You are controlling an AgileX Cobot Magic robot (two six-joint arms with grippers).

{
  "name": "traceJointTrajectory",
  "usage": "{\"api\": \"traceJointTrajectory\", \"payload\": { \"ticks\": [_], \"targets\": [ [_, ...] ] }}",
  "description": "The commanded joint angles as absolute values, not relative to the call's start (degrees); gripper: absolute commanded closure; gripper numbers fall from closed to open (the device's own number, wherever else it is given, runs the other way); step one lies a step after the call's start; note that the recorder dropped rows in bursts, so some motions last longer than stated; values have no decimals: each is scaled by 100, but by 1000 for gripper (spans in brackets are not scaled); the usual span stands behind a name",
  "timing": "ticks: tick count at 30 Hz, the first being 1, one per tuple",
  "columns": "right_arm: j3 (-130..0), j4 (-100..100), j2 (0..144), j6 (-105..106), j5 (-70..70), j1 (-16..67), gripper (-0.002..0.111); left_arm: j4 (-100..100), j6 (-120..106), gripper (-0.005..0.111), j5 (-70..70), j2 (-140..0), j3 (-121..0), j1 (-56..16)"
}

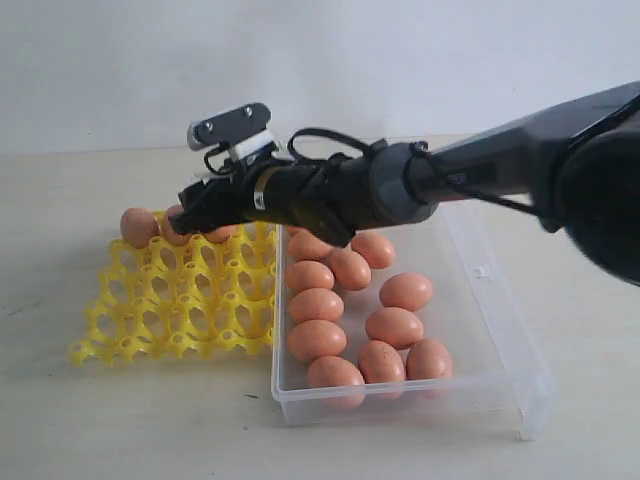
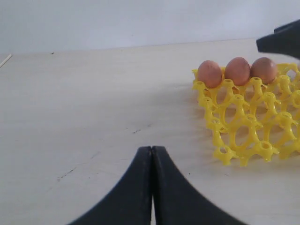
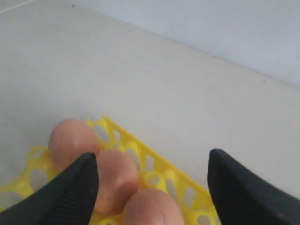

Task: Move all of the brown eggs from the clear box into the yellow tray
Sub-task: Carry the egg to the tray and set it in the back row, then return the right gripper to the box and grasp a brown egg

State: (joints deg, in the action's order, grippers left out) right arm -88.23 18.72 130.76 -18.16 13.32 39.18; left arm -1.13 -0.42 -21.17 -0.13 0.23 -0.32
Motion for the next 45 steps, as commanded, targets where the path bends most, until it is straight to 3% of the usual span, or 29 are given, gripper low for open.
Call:
{"api": "traceJointTrajectory", "payload": {
  "ticks": [1, 7, 12, 16, 31, 33, 36, 37, 41, 45],
  "targets": [
    [-8861, 2334, 12013, -1753, -58, 3885, 44, -92, -42, 107, -2067, 0, 0, -59],
    [-8907, 2441, 11264, -1370, -3446, 3834, 48, -92, -42, 107, -2067, 0, 0, -59],
    [-8907, 2416, 11370, 182, -4689, 3610, 49, -92, -42, 107, -2067, 0, 0, -59],
    [-8907, 2372, 11731, -818, -4733, 3283, 49, -92, -42, 107, -2067, 0, 0, -59],
    [-8907, 1647, 12592, -555, -4028, 3100, 49, -92, -42, 107, -2067, 0, 0, -59],
    [-8907, 1657, 12640, -555, -4055, 3100, 60, -92, -42, 107, -2067, 0, 0, -59],
    [-8907, 1853, 12643, -512, -4055, 3100, 101, -92, -42, 107, -2067, 0, 0, -59],
    [-8907, 1865, 12631, -401, -4078, 3100, 108, -92, -42, 107, -2067, 0, 0, -59],
    [-8907, 1747, 12307, -364, -3820, 3100, 108, -92, -42, 107, -2067, 0, 0, -59],
    [-8885, 789, 11995, -346, -2549, 3100, 108, -92, -42, 107, -2067, 0, 0, -59]
  ]
}}
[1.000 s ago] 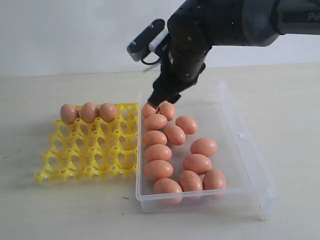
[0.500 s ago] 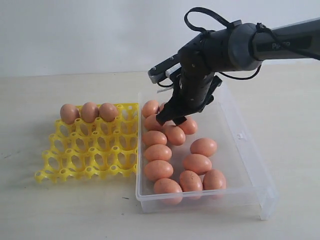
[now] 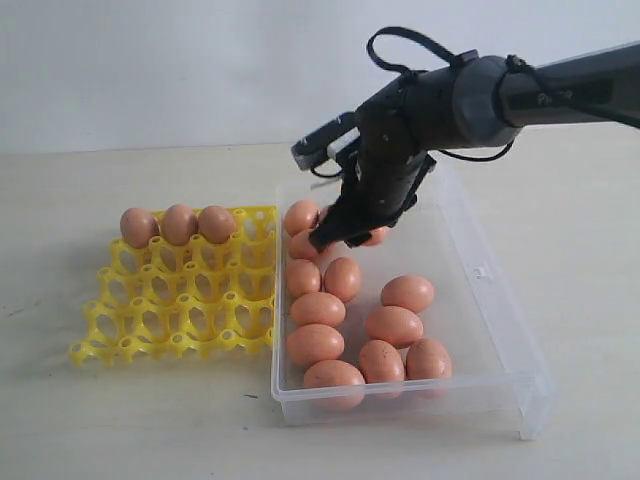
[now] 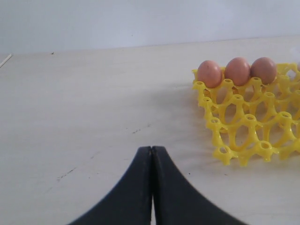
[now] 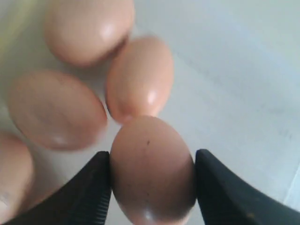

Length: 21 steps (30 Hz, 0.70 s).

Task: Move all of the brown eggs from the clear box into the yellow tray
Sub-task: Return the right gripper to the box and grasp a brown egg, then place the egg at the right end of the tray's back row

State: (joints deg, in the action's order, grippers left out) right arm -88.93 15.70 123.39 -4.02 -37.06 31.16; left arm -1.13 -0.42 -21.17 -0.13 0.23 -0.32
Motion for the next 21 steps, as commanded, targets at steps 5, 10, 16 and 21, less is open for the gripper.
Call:
{"api": "traceJointTrajectory", "payload": {
  "ticks": [5, 10, 16, 21],
  "targets": [
    [-8595, -90, 12055, -113, -479, 3234, 108, -92, -42, 107, -2067, 0, 0, -59],
    [-8259, 120, 12345, -370, 1016, 3350, 108, -92, -42, 107, -2067, 0, 0, -59],
    [-8262, 1974, 13025, -2087, 2079, 3396, 108, -92, -42, 107, -2067, 0, 0, -59],
    [-8262, 1991, 13191, -2105, 2082, 3396, 106, -92, -42, 107, -2067, 0, 0, -59]
  ]
}}
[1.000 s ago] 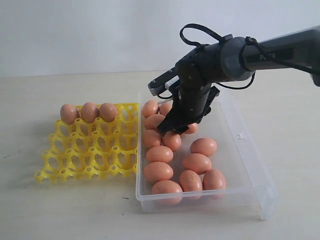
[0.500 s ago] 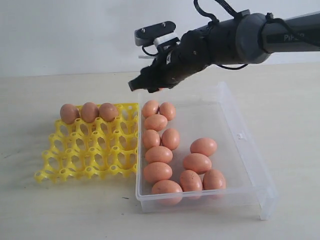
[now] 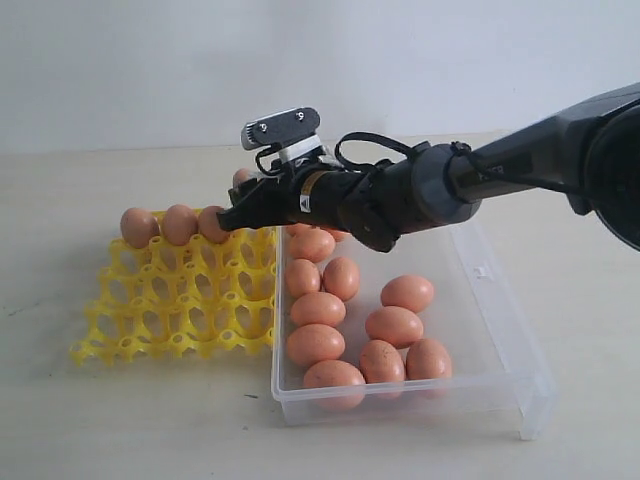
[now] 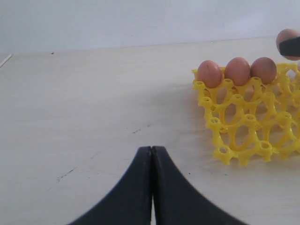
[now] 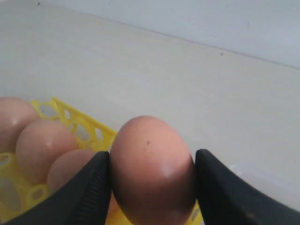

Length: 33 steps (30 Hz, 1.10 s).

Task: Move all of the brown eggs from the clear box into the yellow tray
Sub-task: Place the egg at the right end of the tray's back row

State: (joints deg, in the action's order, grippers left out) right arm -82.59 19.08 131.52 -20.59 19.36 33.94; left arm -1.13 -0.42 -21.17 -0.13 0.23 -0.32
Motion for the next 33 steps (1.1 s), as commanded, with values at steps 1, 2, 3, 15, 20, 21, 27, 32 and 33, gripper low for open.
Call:
{"api": "traceJointTrajectory", "payload": {
  "ticks": [1, 2, 3, 15, 20, 21, 27, 32, 33],
  "targets": [
    [-8262, 1991, 13198, -2123, 2082, 3396, 99, -92, -42, 107, -2067, 0, 0, -59],
    [-8262, 2015, 13198, -2189, 2082, 3396, 94, -92, -42, 107, -2067, 0, 0, -59],
    [-8262, 2054, 13198, -2222, 2082, 3396, 82, -92, -42, 107, -2067, 0, 0, -59],
    [-8262, 2054, 13109, -2274, 1621, 3396, 47, -92, -42, 107, -2067, 0, 0, -59],
    [-8262, 2121, 12367, -2247, 483, 3396, 47, -92, -42, 107, -2067, 0, 0, -59],
    [-8262, 2121, 12122, -2247, 0, 3396, 47, -92, -42, 107, -2067, 0, 0, -59],
    [-8262, 1743, 10987, -1137, -3635, 3396, 50, -92, -42, 107, -2067, 0, 0, -59],
    [-8262, 847, 11049, 1655, -5356, 3396, 53, -92, -42, 107, -2067, 0, 0, -59],
    [-8262, 785, 11092, 1842, -5441, 3396, 53, -92, -42, 107, -2067, 0, 0, -59]
  ]
}}
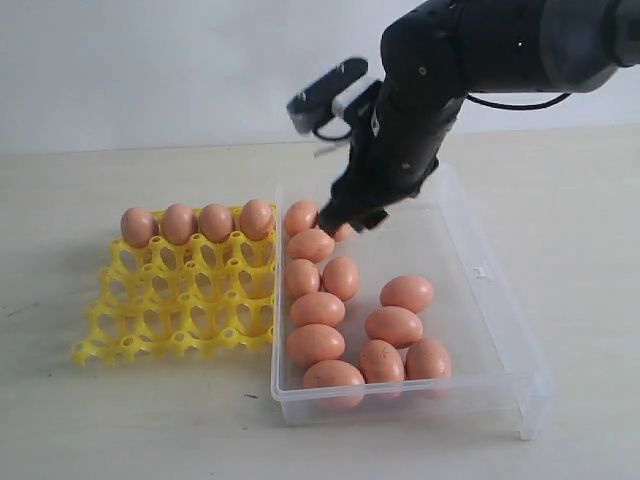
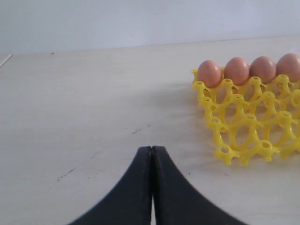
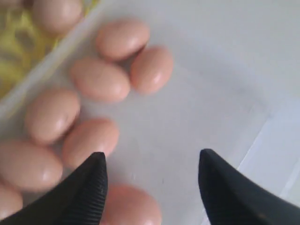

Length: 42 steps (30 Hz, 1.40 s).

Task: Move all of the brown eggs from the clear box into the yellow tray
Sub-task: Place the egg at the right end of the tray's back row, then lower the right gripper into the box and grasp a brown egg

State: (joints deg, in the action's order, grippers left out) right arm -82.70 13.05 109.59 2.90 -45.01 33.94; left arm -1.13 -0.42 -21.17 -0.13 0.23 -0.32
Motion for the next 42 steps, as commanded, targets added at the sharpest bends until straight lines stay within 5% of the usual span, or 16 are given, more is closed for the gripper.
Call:
{"api": "traceJointTrajectory", "payload": {
  "ticks": [1, 23, 26, 30, 35, 42],
  "targets": [
    [-8262, 774, 11162, 1895, -5454, 3396, 53, -92, -42, 107, -2067, 0, 0, -59],
    [-8262, 1476, 12170, 3063, -5248, 3396, 54, -92, -42, 107, -2067, 0, 0, -59],
    [-8262, 1672, 12215, 3063, -5145, 3396, 67, -92, -42, 107, -2067, 0, 0, -59],
    [-8307, 1754, 12201, 3063, -5014, 3396, 107, -92, -42, 107, -2067, 0, 0, -59],
    [-8405, 1660, 12065, 2949, -4718, 3396, 108, -92, -42, 107, -2067, 0, 0, -59],
    [-8405, -393, 11742, 2848, -2181, 3620, 108, -92, -42, 107, -2067, 0, 0, -59]
  ]
}}
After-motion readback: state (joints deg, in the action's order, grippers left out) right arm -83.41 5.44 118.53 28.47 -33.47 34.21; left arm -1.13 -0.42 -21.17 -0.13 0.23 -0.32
